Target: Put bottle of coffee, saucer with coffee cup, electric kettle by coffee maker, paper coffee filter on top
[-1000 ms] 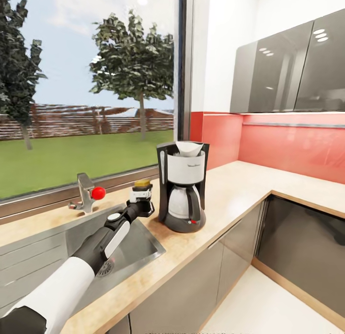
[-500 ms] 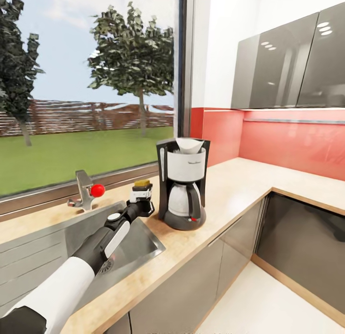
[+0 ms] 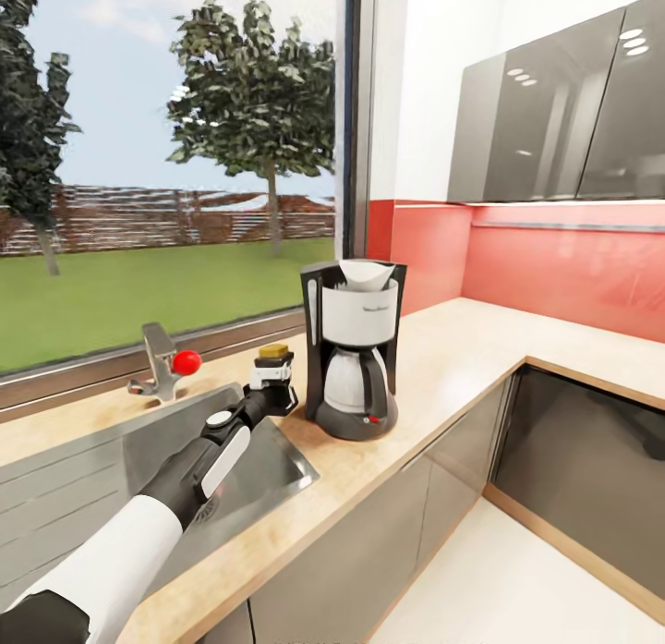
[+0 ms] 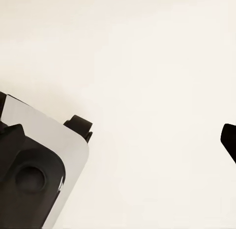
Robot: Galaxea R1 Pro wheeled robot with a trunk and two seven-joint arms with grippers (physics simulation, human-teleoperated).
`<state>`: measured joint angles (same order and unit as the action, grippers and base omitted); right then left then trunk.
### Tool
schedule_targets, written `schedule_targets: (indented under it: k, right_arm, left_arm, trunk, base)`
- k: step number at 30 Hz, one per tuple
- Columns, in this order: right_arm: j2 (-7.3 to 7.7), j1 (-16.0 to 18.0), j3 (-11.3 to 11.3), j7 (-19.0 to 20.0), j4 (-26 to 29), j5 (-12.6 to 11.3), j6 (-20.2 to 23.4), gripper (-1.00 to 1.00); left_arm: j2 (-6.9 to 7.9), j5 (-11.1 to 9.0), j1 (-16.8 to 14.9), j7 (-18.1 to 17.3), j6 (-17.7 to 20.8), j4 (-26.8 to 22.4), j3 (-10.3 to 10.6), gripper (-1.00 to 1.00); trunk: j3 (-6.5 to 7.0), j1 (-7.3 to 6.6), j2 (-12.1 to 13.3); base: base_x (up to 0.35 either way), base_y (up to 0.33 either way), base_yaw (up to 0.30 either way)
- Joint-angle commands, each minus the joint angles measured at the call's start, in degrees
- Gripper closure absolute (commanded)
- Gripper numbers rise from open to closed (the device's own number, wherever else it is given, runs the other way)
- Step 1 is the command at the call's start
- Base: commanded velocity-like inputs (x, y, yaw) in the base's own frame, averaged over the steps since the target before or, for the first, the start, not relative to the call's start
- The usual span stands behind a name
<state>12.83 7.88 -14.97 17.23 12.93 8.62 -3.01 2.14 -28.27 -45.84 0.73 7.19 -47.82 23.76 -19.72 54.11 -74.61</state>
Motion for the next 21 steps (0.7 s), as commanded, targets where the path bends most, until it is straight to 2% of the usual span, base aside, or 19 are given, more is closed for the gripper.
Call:
schedule_targets:
  k: [1, 11, 21]
  right_arm:
    - [0.01, 0.0, 0.2, 0.2, 0.0, 0.6, -0.2, -1.00]
    - [0.04, 0.0, 0.2, 0.2, 0.0, 0.6, -0.2, -1.00]
    - [0.01, 0.0, 0.1, 0.3, 0.0, 0.6, -0.1, -1.00]
  left_arm:
    - [0.06, -0.4, -0.1, 0.0, 0.2, -0.1, 0.1, 1.00]
    - [0.09, -0.4, -0.1, 0.0, 0.2, -0.1, 0.1, 1.00]
    - [0.14, -0.4, -0.1, 0.0, 0.2, -0.1, 0.1, 1.00]
  trunk:
    - [-0.11, 0.01, 0.0]
    - [-0.17, 0.01, 0.0]
    - [-0.17, 0.01, 0.0]
  base:
    - [0.083, 0.000, 0.000]
    - [0.076, 0.000, 0.000]
    - [0.014, 0.000, 0.000]
